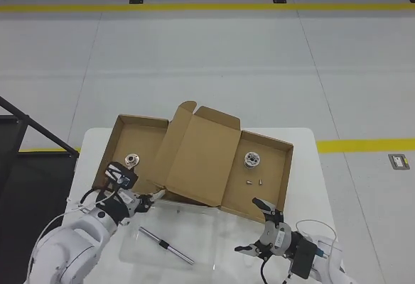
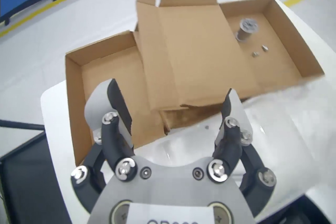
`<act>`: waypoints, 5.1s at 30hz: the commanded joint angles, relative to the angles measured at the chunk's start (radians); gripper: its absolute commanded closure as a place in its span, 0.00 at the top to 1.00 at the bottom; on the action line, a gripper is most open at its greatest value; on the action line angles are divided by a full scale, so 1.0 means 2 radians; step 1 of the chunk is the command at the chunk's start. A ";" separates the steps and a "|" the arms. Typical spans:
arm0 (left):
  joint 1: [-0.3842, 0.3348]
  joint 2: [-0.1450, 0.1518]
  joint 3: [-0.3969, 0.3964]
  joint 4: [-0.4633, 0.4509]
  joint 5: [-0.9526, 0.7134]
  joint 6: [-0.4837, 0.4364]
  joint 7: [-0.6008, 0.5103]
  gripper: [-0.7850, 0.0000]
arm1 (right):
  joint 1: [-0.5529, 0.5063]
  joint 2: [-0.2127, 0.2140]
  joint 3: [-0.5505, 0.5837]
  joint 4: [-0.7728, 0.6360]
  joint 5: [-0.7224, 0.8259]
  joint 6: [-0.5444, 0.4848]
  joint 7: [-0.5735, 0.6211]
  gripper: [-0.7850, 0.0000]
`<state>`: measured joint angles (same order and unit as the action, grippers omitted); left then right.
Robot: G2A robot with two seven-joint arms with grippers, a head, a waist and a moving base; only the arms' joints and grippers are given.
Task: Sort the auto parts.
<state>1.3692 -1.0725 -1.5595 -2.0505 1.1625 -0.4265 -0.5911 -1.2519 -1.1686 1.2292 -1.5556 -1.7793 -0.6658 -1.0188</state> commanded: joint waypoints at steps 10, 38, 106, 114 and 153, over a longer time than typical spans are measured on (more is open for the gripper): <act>0.025 0.019 0.002 -0.083 0.043 -0.203 -0.127 1.00 | 0.000 0.000 0.000 0.000 0.000 0.000 0.000 1.00; -0.050 0.040 0.156 0.007 0.256 -0.293 -0.108 1.00 | 0.000 0.000 0.000 0.000 0.000 0.000 0.000 1.00; -0.450 0.106 0.674 0.229 0.007 -0.199 -0.202 0.57 | 0.000 0.000 0.000 0.000 0.000 0.000 0.000 1.00; -0.452 0.094 0.681 0.246 0.013 -0.204 -0.198 0.45 | 0.000 0.000 0.000 0.000 0.000 0.000 0.000 1.00; -0.305 0.224 0.414 0.055 -0.030 -0.125 -0.033 0.00 | 0.000 0.000 0.000 0.000 0.000 0.000 0.000 1.00</act>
<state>0.7258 -0.6412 -0.6906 -1.9295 1.0979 -0.6904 -0.6967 -1.2519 -1.1686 1.2292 -1.5556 -1.7793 -0.6658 -1.0188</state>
